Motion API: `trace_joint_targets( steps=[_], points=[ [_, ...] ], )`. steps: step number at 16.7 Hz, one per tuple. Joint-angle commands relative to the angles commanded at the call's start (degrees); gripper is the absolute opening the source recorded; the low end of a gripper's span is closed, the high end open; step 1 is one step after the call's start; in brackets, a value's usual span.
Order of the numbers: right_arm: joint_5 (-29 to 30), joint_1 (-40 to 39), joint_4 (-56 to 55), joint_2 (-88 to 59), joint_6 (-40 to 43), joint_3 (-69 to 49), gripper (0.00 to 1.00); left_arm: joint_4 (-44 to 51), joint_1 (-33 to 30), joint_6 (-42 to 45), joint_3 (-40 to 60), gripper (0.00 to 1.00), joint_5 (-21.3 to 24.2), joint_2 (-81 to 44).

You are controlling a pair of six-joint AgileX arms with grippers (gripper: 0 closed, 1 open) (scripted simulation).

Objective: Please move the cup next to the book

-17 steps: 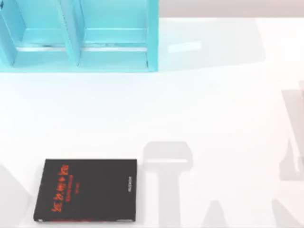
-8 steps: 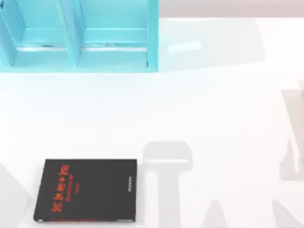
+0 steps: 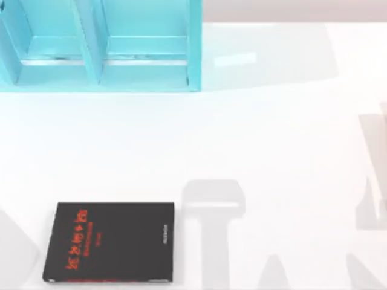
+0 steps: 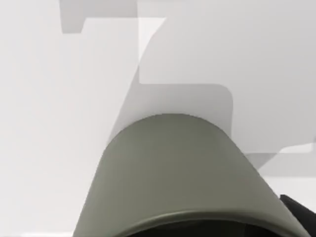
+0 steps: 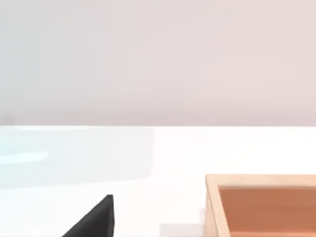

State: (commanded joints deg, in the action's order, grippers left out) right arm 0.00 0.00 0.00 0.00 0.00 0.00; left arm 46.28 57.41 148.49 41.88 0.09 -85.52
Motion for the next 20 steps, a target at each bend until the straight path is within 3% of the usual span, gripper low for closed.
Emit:
trace_joint_targets(
  steps=[9, 20],
  points=[
    [0.0, 0.0, 0.0, 0.0, 0.0, 0.0, 1.00, 0.8, 0.0, 0.1, 0.7, 0.00, 0.0, 0.4],
    [0.0, 0.0, 0.0, 0.0, 0.0, 0.0, 1.00, 13.0, -0.2, -0.2, 8.1, 0.00, 0.0, 5.0]
  ],
)
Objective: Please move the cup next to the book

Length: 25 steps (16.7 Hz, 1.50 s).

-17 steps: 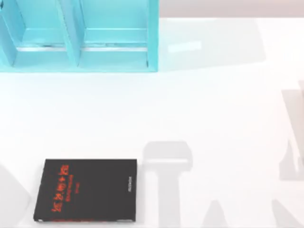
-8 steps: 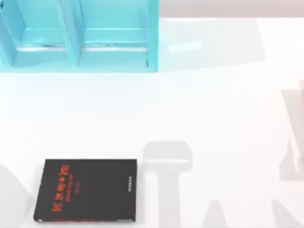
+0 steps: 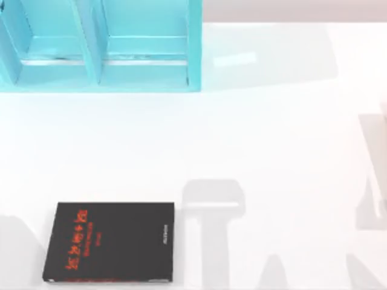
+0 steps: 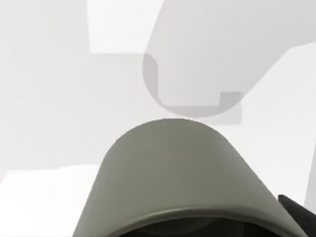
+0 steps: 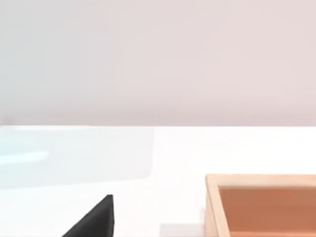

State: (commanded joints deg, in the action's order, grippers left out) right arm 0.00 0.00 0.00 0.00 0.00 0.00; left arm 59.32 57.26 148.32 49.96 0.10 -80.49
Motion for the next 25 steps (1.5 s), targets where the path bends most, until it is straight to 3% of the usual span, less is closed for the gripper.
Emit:
trace_joint_targets(
  steps=[6, 11, 17, 25],
  points=[
    [0.0, 0.0, 0.0, 0.0, 0.0, 0.0, 1.00, 0.0, -1.3, -3.3, 0.4, 0.00, 0.1, -0.5],
    [0.0, 0.0, 0.0, 0.0, 0.0, 0.0, 1.00, 1.2, -8.4, -19.8, 2.8, 0.00, 0.3, -1.6],
    [0.0, 0.0, 0.0, 0.0, 0.0, 0.0, 1.00, 3.7, -22.7, -52.5, 5.8, 0.00, 0.9, -3.9],
    [0.0, 0.0, 0.0, 0.0, 0.0, 0.0, 1.00, 6.4, -45.2, -110.6, 9.0, 0.00, 2.5, -5.7]
  ],
)
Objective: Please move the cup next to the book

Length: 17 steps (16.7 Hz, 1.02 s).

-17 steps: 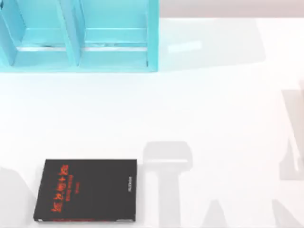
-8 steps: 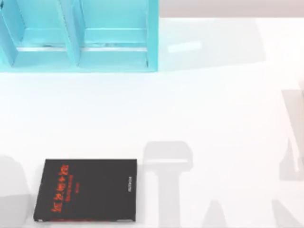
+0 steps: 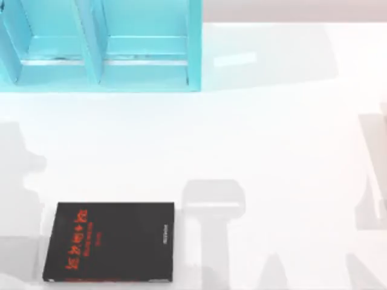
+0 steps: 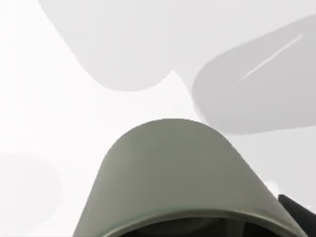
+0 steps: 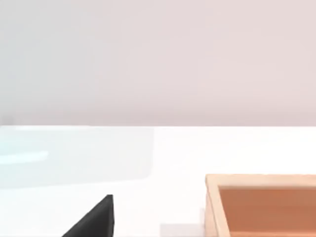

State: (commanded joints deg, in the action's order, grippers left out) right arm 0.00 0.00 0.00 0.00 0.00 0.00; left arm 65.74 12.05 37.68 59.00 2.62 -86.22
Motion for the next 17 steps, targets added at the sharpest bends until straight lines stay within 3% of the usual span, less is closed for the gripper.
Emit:
trace_joint_targets(
  steps=[4, 8, 11, 17],
  points=[
    [0.0, 0.0, 0.0, 0.0, 0.0, 0.0, 1.00, 0.0, -10.1, -24.5, 1.7, 0.00, 0.2, 0.5],
    [0.0, 0.0, 0.0, 0.0, 0.0, 0.0, 1.00, -0.5, -17.5, -39.7, 3.1, 0.00, -0.2, 1.5],
    [0.0, 0.0, 0.0, 0.0, 0.0, 0.0, 1.00, -0.8, -20.2, -44.5, 3.6, 0.00, -0.5, 2.0],
    [0.0, 0.0, 0.0, 0.0, 0.0, 0.0, 1.00, -0.8, -20.2, -44.9, 3.5, 0.00, -0.5, 1.8]
  ],
)
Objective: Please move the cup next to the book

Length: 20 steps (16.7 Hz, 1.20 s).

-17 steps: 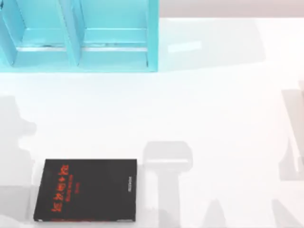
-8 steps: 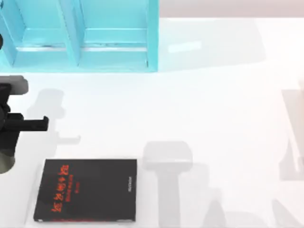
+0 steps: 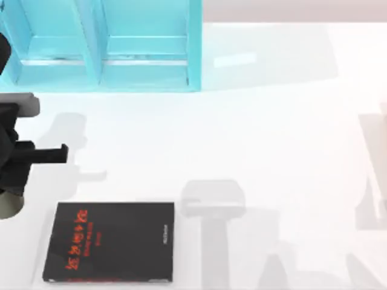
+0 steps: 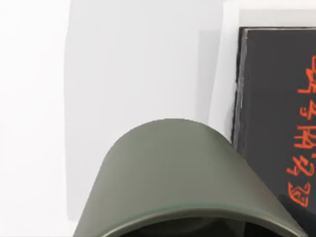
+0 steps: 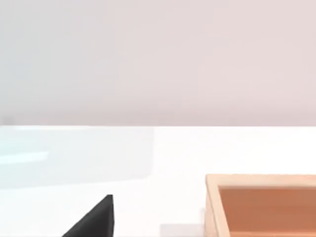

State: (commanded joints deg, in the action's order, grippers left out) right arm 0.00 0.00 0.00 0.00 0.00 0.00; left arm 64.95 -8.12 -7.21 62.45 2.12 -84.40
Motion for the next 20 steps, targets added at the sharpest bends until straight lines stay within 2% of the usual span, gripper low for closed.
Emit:
trace_joint_targets(
  steps=[3, 9, 14, 20],
  points=[
    [0.0, 0.0, 0.0, 0.0, 0.0, 0.0, 1.00, -2.3, 0.3, 0.2, -1.8, 0.00, 0.0, -0.6],
    [0.0, 0.0, 0.0, 0.0, 0.0, 0.0, 1.00, -14.6, 1.5, 1.6, -10.2, 0.00, 0.1, -3.8],
    [0.0, 0.0, 0.0, 0.0, 0.0, 0.0, 1.00, -15.5, 1.6, 1.8, -11.0, 0.00, 0.1, -4.1],
    [0.0, 0.0, 0.0, 0.0, 0.0, 0.0, 1.00, -15.5, 1.6, 1.8, -11.0, 0.45, 0.1, -4.1]
  ],
)
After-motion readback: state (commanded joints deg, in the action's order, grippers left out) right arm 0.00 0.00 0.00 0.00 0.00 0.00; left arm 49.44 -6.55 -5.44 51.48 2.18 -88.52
